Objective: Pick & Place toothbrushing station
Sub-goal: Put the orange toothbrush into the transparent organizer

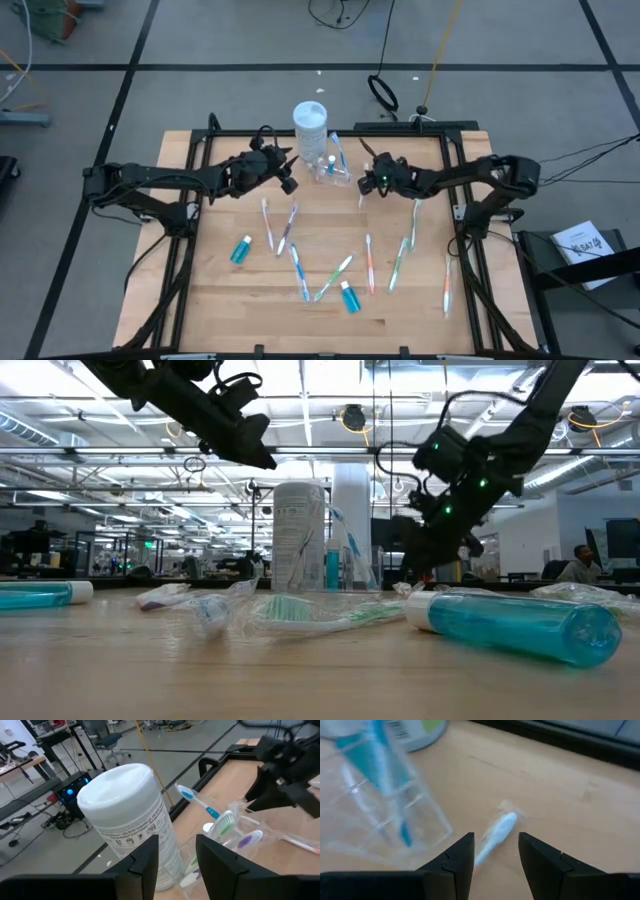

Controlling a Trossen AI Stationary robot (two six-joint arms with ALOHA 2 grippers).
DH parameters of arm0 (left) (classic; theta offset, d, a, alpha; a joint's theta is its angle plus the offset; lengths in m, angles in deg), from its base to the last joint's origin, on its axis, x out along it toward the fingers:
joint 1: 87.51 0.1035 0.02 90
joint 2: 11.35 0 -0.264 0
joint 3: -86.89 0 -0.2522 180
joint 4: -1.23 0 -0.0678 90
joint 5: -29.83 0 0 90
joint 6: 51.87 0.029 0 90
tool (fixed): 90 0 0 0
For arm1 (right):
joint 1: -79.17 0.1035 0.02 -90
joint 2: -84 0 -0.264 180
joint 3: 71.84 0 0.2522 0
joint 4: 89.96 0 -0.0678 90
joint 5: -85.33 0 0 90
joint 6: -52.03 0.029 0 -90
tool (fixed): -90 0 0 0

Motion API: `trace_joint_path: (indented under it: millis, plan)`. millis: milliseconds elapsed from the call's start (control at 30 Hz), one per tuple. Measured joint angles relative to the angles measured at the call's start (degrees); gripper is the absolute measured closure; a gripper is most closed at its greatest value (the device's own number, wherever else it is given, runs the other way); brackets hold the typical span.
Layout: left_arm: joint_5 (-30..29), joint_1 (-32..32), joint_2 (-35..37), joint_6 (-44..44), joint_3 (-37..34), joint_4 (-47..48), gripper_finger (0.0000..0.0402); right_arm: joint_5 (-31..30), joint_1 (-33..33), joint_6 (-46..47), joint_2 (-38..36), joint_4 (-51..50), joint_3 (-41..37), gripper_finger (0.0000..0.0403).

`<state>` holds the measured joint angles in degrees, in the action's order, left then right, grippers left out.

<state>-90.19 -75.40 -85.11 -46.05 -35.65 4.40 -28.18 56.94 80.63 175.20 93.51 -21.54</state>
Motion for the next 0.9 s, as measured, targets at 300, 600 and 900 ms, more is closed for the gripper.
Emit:
trace_joint_path:
  millis: [300, 600, 900]
  plan:
    - [0.0, 0.3, 0.0, 2.8, 0.0, -0.5, 0.0265, 5.3, -5.0, 0.7, 8.8, 7.6, 0.1, 0.0259]
    - [0.0, 0.4, 0.0, 3.5, 0.0, -1.0, 0.0266, 7.1, -5.6, -6.2, 10.2, 9.5, 0.2, 0.0340]
    - [0.0, 0.4, 0.0, 3.5, 0.0, -0.9, 0.0265, 6.0, -5.4, -8.7, 8.8, 8.3, 0.0, 0.0389]
